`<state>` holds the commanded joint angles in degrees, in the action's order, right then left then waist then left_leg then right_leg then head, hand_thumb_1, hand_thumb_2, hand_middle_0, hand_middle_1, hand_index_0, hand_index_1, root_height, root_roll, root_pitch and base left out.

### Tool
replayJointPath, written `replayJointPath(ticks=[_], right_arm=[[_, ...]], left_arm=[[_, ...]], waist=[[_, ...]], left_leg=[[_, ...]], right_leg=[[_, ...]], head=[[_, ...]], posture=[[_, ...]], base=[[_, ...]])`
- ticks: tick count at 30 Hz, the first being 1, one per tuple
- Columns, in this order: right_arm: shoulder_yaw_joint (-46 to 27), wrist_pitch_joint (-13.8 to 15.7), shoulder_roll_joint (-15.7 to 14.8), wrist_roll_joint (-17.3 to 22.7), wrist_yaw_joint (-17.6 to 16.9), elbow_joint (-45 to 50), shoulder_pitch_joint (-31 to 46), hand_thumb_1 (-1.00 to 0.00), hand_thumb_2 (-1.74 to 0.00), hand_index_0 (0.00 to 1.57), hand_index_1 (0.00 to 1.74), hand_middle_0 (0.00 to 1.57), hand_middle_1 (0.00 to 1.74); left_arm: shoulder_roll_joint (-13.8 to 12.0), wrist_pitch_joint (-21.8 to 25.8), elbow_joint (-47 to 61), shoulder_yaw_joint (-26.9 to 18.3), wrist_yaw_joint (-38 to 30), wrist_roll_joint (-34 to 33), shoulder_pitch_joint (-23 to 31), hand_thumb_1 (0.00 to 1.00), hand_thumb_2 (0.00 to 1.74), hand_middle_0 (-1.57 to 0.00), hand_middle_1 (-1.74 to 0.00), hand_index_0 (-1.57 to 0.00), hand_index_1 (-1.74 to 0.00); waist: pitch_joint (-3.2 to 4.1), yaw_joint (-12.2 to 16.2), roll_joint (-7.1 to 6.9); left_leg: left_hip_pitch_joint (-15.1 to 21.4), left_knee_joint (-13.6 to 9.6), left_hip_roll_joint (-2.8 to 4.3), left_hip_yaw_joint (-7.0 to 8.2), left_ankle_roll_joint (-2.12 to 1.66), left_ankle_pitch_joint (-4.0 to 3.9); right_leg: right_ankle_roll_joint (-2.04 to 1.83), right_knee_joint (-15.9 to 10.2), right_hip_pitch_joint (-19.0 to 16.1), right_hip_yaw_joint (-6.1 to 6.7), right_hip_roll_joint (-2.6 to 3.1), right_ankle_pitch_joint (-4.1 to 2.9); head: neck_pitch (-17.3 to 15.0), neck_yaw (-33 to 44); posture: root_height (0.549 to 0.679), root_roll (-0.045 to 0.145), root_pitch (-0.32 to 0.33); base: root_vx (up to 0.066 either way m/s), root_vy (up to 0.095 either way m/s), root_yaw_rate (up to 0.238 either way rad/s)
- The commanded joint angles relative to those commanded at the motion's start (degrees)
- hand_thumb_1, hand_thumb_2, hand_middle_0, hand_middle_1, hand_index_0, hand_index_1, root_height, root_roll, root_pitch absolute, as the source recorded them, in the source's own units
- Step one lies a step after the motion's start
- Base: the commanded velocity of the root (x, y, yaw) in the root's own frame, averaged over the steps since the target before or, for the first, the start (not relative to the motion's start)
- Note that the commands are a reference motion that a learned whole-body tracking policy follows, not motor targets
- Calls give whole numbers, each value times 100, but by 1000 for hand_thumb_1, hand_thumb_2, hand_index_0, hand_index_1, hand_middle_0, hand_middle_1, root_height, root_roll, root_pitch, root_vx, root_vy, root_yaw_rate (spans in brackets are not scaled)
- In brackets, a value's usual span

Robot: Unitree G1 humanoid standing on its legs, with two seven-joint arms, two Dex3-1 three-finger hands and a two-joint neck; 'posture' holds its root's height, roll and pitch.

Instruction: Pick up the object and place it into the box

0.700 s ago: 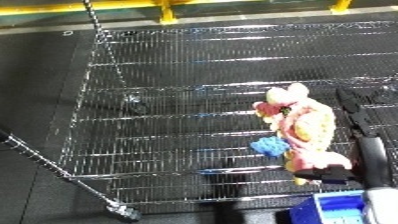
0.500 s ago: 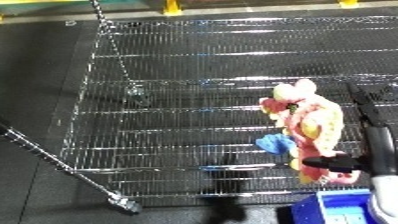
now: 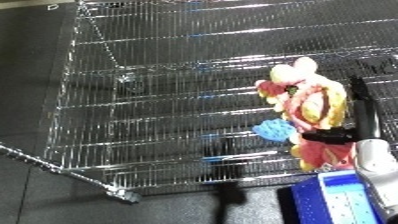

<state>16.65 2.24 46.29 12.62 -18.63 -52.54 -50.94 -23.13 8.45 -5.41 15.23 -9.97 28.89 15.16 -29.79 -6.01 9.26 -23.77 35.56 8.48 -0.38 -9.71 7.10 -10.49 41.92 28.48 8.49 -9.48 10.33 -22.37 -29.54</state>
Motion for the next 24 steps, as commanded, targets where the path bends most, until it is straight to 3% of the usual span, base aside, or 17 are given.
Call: replayJointPath(ticks=[10, 16, 24], right_arm=[[296, -92, -61, -52, 379, -1151, -147, 0, 0, 0, 0, 0, 0], [258, -129, -197, 26, 543, -1236, 86, -300, -522, 471, 522, 471, 522], [239, -73, -387, 27, 478, -1131, 195, -700, -1218, 1099, 1218, 1099, 1218]], left_arm=[[-54, 60, 19, 91, 79, 127, 72, 1000, 1740, -1570, -1740, -1570, -1740], [-46, 47, 52, 67, 75, 141, 89, 1000, 1740, -1570, -1740, -1570, -1740], [-40, 32, -26, 4, 10, 144, 87, 1000, 1740, -1570, -1740, -1570, -1740]], waist=[[0, -107, 139], [0, -117, 122], [0, -81, 47]], left_leg=[[-110, -24, 5, -58, -29, -15], [-116, -54, 12, -75, -32, -22], [-50, -120, 55, -63, -41, -18]], right_leg=[[10, 23, 84, -50, -2, 25], [6, -12, 47, -76, 3, 35], [7, -89, -42, -92, 23, 28]], head=[[251, -384], [295, -319], [317, -295]], posture=[[625, 62, -37], [626, 60, -33], [628, 58, -37]], base=[[-2, -15, 37], [8, -14, 11], [2, -4, -22]])
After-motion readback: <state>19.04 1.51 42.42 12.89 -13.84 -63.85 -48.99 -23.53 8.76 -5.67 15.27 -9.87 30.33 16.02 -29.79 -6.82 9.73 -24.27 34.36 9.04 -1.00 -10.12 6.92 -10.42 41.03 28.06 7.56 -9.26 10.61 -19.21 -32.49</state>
